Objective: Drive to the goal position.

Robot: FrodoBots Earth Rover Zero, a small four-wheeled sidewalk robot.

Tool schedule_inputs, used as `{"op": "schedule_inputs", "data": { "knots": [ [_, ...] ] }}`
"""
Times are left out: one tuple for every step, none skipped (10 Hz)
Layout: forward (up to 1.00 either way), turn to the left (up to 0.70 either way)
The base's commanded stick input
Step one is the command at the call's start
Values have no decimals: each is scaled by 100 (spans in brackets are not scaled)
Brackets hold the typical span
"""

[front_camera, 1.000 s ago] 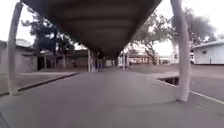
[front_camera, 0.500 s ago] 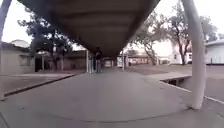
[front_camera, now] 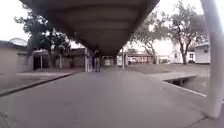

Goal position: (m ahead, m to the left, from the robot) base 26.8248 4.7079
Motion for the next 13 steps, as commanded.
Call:
{"op": "schedule_inputs", "data": {
  "knots": [
    [70,0],
    [70,0],
    [70,0],
    [70,0],
    [70,0],
    [70,0],
    [70,0],
    [70,0],
    [70,0],
    [70,0],
    [70,0],
    [70,0],
    [70,0]
  ]
}}
